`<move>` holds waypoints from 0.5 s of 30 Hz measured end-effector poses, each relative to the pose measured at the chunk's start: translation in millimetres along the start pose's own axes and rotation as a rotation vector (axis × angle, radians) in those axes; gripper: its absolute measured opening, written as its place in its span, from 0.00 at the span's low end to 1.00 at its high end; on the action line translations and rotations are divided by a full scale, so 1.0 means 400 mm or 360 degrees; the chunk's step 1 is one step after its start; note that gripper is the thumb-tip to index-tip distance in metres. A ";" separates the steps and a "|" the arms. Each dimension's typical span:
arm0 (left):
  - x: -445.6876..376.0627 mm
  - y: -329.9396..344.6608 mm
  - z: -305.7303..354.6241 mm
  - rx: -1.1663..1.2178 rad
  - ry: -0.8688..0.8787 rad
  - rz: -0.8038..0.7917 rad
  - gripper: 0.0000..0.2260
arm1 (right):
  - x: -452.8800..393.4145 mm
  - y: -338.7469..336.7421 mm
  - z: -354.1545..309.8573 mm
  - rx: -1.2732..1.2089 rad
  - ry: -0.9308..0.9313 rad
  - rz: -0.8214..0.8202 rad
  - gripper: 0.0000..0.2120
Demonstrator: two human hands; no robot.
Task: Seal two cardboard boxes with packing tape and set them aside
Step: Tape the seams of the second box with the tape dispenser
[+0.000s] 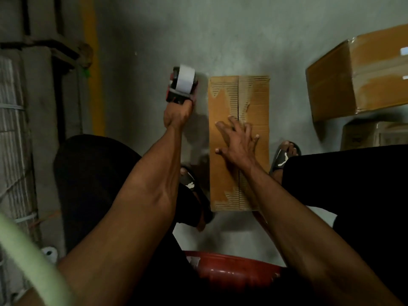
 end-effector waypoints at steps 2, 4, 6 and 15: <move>0.056 -0.018 0.023 0.0113 -0.0007 -0.0082 0.17 | 0.000 -0.008 0.007 -0.0057 0.0010 -0.0094 0.41; 0.146 -0.029 0.063 0.0249 0.0021 -0.0217 0.09 | 0.001 -0.030 0.009 -0.0360 0.0048 -0.0128 0.35; 0.232 -0.029 0.091 0.0422 -0.0014 -0.0397 0.04 | 0.013 -0.068 0.011 -0.1012 0.0146 -0.0076 0.29; 0.515 0.060 0.163 0.0911 -0.0101 -0.1275 0.13 | 0.150 -0.243 -0.017 -0.1868 0.0020 0.0077 0.34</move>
Point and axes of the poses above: each hand's wrist, its own x-axis away from the middle knuckle, its own y-axis out of the palm, z = x × y, the point moved 9 cm from there along -x, towards the middle knuckle, and after that the axes turned 6 degrees about y, right-handed, at the moved point
